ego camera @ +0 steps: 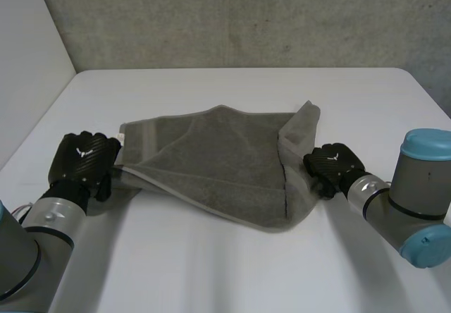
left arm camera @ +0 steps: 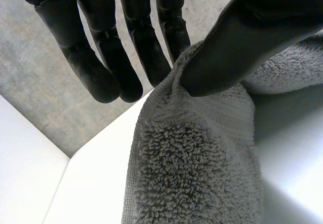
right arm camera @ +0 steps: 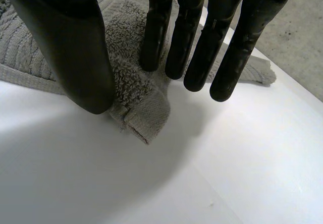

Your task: Fold the towel.

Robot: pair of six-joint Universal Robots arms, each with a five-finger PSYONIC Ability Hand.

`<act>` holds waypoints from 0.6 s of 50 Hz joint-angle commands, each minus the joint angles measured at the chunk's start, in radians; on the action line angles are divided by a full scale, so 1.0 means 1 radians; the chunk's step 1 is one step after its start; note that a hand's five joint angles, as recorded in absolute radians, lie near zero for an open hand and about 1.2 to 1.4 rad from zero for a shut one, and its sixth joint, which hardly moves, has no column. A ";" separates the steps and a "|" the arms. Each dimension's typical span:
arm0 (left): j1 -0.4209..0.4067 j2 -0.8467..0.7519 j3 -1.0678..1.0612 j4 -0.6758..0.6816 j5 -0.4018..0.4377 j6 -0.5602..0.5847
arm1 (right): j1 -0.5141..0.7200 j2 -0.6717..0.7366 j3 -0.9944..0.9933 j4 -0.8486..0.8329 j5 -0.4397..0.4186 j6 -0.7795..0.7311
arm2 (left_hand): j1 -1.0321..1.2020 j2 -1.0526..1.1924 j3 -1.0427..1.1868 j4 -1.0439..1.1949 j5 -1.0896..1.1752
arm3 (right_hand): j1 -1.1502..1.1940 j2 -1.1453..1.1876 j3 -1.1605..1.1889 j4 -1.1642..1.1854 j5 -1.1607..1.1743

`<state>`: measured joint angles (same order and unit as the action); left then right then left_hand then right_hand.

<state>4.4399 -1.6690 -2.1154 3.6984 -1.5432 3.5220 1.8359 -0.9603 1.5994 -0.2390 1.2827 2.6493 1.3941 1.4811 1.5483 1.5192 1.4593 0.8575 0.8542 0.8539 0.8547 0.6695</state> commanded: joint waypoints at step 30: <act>0.012 0.106 0.025 -0.035 -0.003 0.023 | -0.030 -0.494 -0.049 0.294 -0.005 0.011 | 0.002 -0.085 -0.152 -0.123 -0.238 | 0.539 0.542 0.542 0.542 0.552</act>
<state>4.4468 -1.6133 -2.0920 3.6803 -1.5475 3.5351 1.8128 -1.3391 1.5967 -0.0981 1.2830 2.6677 1.3941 1.4811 1.5483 1.5192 1.4593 1.3069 1.2758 1.3338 1.3327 1.1450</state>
